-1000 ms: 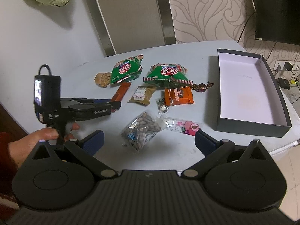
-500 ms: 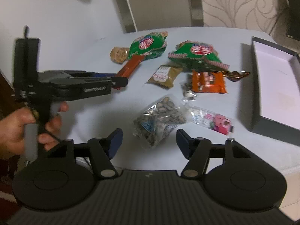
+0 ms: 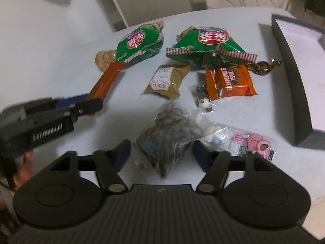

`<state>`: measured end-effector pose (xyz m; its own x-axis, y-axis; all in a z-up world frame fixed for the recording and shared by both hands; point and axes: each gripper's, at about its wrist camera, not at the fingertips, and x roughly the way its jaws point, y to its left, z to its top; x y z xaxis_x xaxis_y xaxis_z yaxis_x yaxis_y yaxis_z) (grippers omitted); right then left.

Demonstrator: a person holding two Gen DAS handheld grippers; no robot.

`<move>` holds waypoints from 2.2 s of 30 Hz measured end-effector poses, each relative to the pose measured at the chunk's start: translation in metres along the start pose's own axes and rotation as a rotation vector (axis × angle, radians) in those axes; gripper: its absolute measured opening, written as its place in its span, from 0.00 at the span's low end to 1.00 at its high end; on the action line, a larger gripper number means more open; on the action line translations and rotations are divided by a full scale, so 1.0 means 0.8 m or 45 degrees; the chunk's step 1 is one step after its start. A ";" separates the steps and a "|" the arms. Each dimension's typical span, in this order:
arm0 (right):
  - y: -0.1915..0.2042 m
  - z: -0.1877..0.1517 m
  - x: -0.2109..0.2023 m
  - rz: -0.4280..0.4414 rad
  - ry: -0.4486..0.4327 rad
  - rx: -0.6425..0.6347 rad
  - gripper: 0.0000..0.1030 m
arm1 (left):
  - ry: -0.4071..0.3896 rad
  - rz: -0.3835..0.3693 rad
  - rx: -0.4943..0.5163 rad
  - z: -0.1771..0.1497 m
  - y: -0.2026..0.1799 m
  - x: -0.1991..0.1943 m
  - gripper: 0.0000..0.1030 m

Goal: Organize snacks
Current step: 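Close the right gripper on the clear seed bag while the left gripper holds the orange bar, then lift and carry the orange bar and seed bag over the open box with both grippers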

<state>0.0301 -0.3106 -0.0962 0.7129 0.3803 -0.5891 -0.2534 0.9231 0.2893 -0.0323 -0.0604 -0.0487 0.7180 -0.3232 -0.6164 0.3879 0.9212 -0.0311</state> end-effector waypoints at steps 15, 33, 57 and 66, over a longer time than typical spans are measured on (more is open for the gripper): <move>0.039 -0.005 0.006 -0.139 -0.058 -0.322 0.36 | 0.022 0.003 0.036 -0.003 -0.001 0.006 0.25; 0.058 -0.012 -0.078 -0.140 -0.184 -0.392 0.22 | -0.002 -0.004 0.014 0.009 -0.008 0.010 0.25; 0.081 0.013 -0.068 -0.253 -0.179 -0.330 0.14 | -0.067 -0.058 0.142 0.043 0.022 0.012 0.25; 0.062 -0.016 -0.036 -0.224 -0.087 -0.148 0.93 | -0.057 -0.074 0.122 0.040 0.023 0.012 0.25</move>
<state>-0.0115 -0.2749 -0.0749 0.7943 0.2116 -0.5695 -0.1922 0.9768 0.0949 0.0004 -0.0534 -0.0297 0.7171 -0.3866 -0.5799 0.4815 0.8764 0.0112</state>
